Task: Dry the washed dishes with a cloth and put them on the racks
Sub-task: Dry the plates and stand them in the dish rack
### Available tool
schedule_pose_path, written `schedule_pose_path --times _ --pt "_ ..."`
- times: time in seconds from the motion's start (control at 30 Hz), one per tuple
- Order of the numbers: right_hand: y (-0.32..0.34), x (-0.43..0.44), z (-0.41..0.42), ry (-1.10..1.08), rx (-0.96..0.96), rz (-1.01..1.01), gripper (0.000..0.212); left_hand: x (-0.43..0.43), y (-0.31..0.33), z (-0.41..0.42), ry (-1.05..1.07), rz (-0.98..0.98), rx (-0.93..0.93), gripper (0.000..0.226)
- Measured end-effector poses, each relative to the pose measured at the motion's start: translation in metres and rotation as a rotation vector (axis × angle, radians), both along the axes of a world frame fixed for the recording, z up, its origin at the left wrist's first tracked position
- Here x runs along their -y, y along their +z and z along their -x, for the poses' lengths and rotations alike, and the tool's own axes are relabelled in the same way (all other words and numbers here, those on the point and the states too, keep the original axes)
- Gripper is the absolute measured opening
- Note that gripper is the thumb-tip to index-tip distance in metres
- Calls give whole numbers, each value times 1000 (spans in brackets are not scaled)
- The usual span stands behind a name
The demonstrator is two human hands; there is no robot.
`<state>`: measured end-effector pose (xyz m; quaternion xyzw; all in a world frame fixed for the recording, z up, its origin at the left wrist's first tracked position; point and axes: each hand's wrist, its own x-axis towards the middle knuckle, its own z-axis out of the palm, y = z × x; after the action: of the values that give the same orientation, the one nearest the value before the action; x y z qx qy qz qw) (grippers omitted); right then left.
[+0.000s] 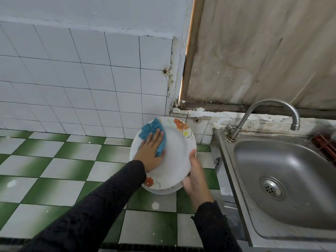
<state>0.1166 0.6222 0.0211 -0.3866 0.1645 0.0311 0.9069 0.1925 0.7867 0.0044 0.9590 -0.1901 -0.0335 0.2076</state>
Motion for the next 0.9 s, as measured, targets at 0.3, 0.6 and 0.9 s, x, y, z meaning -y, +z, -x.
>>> schedule_pose_path --times 0.3,0.6,0.9 --pt "2 11 4 -116 42 34 55 16 -39 76 -56 303 -283 62" --pt "8 -18 19 -36 -28 -90 62 50 11 76 -126 595 -159 59" --pt "27 -18 49 -62 44 65 42 -18 -9 31 12 99 -106 68"
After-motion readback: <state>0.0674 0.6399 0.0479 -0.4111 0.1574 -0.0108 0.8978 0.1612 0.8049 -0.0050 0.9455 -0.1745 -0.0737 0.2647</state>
